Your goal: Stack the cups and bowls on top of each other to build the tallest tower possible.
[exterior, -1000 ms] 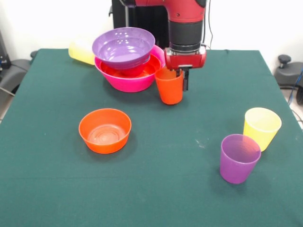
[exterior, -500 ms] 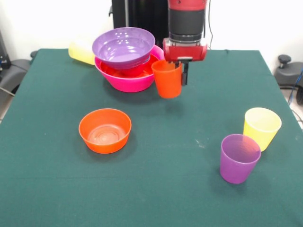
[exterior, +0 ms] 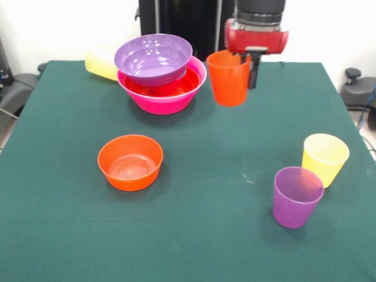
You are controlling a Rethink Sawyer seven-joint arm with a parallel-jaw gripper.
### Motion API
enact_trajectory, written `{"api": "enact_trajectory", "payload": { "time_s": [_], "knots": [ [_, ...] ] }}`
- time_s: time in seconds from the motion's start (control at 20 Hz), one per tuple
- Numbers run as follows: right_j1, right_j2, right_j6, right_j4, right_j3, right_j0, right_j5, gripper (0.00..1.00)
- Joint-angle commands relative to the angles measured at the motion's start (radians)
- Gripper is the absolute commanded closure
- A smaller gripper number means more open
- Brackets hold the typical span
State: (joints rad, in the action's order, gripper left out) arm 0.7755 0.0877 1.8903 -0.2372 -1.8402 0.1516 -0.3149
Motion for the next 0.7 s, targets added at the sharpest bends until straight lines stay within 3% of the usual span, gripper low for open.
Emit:
{"api": "enact_trajectory", "payload": {
  "time_s": [0.05, 0.4, 0.7],
  "knots": [
    [0.053, 0.042, 0.09, 0.063, 0.145, -0.058, -0.209, 1.0],
    [0.076, 0.015, 0.089, 0.078, 0.239, -0.099, -0.336, 1.0],
    [0.05, 0.005, 0.096, 0.074, 0.316, -0.119, -0.384, 1.0]
  ]
}}
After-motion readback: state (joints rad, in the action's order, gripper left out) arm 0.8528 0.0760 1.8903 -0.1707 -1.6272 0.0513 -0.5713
